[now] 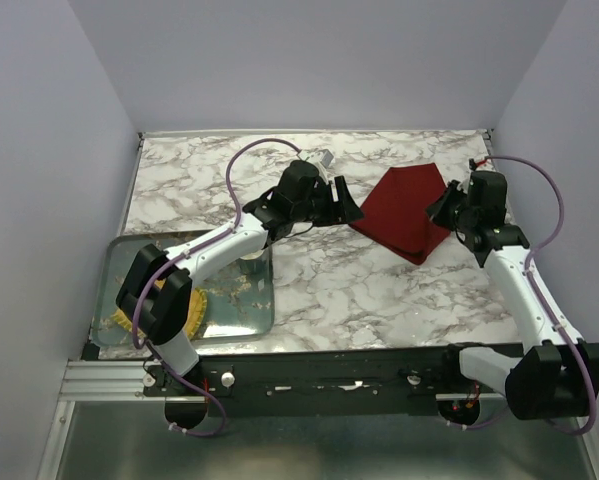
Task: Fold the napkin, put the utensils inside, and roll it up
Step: Fold the napkin
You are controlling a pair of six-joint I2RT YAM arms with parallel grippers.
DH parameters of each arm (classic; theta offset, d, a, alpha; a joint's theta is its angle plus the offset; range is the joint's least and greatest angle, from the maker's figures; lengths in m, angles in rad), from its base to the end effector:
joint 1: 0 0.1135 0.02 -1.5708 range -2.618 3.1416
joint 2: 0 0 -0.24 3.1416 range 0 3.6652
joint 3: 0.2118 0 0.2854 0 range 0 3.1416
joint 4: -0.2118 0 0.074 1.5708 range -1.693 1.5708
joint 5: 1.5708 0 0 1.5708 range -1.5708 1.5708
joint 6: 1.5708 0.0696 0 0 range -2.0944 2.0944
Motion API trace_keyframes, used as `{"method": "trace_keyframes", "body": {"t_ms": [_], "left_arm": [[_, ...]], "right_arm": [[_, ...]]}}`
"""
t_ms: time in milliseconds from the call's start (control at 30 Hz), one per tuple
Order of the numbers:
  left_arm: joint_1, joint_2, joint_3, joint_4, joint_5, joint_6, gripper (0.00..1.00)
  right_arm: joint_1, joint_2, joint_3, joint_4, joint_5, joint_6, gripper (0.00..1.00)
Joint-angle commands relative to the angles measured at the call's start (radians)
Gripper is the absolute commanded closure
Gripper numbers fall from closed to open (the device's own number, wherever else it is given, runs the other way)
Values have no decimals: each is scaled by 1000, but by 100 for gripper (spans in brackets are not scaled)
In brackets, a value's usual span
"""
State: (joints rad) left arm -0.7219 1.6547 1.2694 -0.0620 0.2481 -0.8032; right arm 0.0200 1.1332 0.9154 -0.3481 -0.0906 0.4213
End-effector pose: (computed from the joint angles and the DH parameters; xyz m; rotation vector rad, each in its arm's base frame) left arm 0.3255 -0.3094 0.2422 0.0838 2.2236 -1.1645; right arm 0.3245 0.0128 0.2523 0.3768 2.1218 0.3544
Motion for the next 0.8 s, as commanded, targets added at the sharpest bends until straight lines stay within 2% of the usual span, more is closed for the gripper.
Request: {"method": "trace_keyframes", "body": {"t_ms": [0, 167, 333, 567, 767], "left_arm": [[-1, 13, 12, 34, 23, -25, 27], [-1, 13, 5, 37, 22, -27, 27], [-1, 17, -1, 40, 22, -28, 27], [-4, 56, -18, 83, 60, -63, 30], [-10, 59, -19, 90, 60, -68, 30]], "right_arm": [[63, 26, 43, 31, 3, -55, 89], [87, 53, 54, 29, 17, -79, 87], [89, -13, 33, -15, 155, -53, 87], [89, -145, -38, -61, 187, -3, 87], [89, -147, -46, -36, 157, -29, 87]]}}
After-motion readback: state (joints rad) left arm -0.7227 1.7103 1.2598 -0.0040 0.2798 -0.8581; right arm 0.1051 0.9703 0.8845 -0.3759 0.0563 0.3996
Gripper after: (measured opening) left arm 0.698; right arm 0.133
